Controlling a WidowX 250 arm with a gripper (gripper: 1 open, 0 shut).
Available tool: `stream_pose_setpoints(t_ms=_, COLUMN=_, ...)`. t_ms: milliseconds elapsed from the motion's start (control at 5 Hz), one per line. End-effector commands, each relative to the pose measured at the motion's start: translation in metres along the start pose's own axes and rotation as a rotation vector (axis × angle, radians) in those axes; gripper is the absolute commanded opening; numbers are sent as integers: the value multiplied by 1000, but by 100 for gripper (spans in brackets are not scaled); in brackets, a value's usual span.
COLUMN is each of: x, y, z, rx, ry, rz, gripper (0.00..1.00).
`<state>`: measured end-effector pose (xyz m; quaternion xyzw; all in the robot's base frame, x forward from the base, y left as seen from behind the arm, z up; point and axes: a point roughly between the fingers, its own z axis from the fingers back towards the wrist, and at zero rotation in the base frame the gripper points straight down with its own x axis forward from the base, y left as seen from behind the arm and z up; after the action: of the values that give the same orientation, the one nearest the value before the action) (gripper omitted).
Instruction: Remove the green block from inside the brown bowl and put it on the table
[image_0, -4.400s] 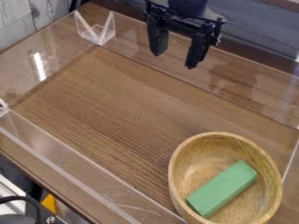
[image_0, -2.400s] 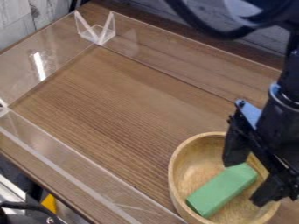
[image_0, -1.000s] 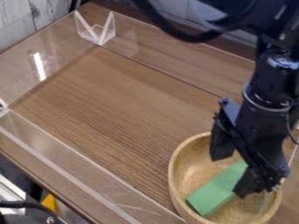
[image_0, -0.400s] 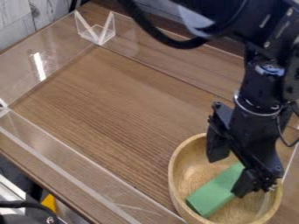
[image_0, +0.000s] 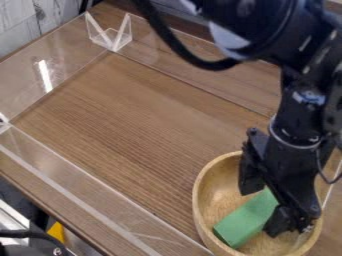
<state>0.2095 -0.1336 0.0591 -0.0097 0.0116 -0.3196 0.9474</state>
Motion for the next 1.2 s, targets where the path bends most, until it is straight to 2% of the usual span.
stream_pose_setpoints(t_ms=0, x=1, y=0, z=-9, rx=11, ry=-26, rz=-42, gripper=100)
stream_pose_setpoints(t_ms=200, x=-3, y=0, z=-21, rx=14, ry=-24, rz=-72, gripper=0)
stream_pose_setpoints(t_ms=800, x=9, y=13, z=14, rx=8, ry=-42, rz=43, gripper=0)
stream_pose_setpoints(t_ms=1000, x=15, y=23, z=44, rx=10, ry=-72, rz=110, gripper=0)
